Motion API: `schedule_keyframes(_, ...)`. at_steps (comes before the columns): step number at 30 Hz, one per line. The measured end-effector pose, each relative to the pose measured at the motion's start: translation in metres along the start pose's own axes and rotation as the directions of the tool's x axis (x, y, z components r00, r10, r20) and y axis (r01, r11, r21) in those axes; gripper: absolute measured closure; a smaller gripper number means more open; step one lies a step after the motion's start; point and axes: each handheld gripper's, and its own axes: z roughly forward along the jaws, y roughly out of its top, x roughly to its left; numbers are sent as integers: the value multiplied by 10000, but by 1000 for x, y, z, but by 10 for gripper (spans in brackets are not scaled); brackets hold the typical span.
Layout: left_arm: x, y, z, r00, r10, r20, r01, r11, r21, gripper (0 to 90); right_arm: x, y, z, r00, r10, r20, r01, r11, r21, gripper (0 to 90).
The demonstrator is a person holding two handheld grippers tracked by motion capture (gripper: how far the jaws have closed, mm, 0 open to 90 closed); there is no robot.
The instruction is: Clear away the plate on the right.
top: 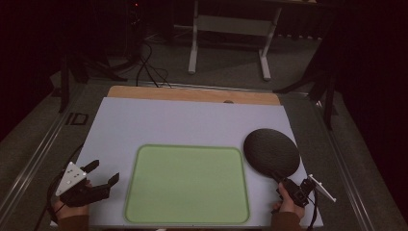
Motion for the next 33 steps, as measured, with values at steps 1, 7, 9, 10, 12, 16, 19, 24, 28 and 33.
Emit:
schedule_keyframes(1,0,0,0,10000,-5,2,5,10000,-4,155,-1,-2,1,9997,250,-81,-252,9995,-168,632)
schedule_keyframes(7,0,0,0,10000,-24,2,24,10000,-19,155,0,-12,8,9956,922,-142,-932,9893,-1119,679)
schedule_keyframes(9,0,0,1,10000,-16,7,16,10000,-12,155,-1,-15,9,9893,1442,-219,-1458,9794,-1399,704)
schedule_keyframes(10,0,0,1,10000,-21,6,21,10000,-4,155,-1,-16,10,9866,1617,-205,-1629,9747,-1530,711)
schedule_keyframes(12,0,0,1,10000,-26,20,26,10000,-7,155,1,-18,12,9847,1737,-137,-1734,9689,-1766,721)
schedule_keyframes(16,1,0,1,10000,-13,33,13,10000,28,155,2,-18,16,9703,2406,-253,-2411,9531,-1830,744)
schedule_keyframes(19,1,0,2,10000,-42,30,42,10000,43,155,2,-17,18,9631,2677,-273,-2681,9460,-1825,750)
schedule_keyframes(24,1,0,2,10000,-86,20,85,9999,62,156,2,-16,22,9420,3330,-418,-3345,9218,-1961,759)
schedule_keyframes(28,1,0,2,10000,-81,25,80,9999,83,156,3,-15,25,9399,3401,-303,-3389,9188,-2024,797)
schedule_keyframes(33,2,0,3,9999,-147,19,147,9999,81,157,1,-12,25,9261,3724,-605,-3768,9044,-2000,830)
